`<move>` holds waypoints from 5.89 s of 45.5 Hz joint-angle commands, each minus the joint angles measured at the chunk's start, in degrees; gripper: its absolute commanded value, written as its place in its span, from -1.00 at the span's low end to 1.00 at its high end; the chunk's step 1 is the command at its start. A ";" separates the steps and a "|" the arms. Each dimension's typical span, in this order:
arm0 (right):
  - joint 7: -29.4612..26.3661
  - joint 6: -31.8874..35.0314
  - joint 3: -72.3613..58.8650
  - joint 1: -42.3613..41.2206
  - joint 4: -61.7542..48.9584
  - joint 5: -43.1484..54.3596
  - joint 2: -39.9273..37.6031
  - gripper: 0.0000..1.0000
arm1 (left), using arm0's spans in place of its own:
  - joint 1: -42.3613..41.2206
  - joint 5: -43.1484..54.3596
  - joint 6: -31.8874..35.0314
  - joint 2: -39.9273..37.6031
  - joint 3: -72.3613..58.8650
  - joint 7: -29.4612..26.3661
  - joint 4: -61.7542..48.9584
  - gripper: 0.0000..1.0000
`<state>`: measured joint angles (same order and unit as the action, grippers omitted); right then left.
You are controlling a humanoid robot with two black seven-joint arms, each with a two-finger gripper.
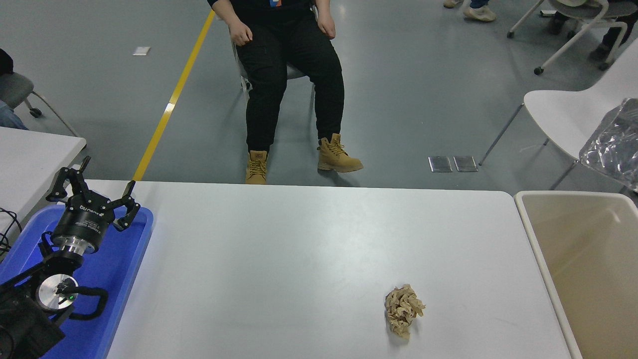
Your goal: Clean the table surface
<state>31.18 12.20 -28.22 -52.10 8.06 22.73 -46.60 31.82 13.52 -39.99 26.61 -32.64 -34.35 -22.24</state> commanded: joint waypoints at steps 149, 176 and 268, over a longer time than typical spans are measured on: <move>-24.06 -12.46 20.65 -2.57 -1.30 -6.91 8.45 0.98 | 0.00 0.01 0.00 -0.07 -0.06 -0.01 0.00 1.00; -23.53 -12.55 49.48 -17.07 12.50 -8.93 -0.86 0.98 | 0.00 -0.07 0.00 0.02 0.03 -0.01 0.00 1.00; -6.30 -12.55 77.79 21.16 40.45 -11.48 19.70 0.98 | 0.00 0.01 0.00 0.02 0.03 -0.01 0.00 1.00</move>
<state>24.39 -0.36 49.54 -33.12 48.68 11.25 -28.68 31.81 13.51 -39.99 26.59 -32.67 -34.36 -22.24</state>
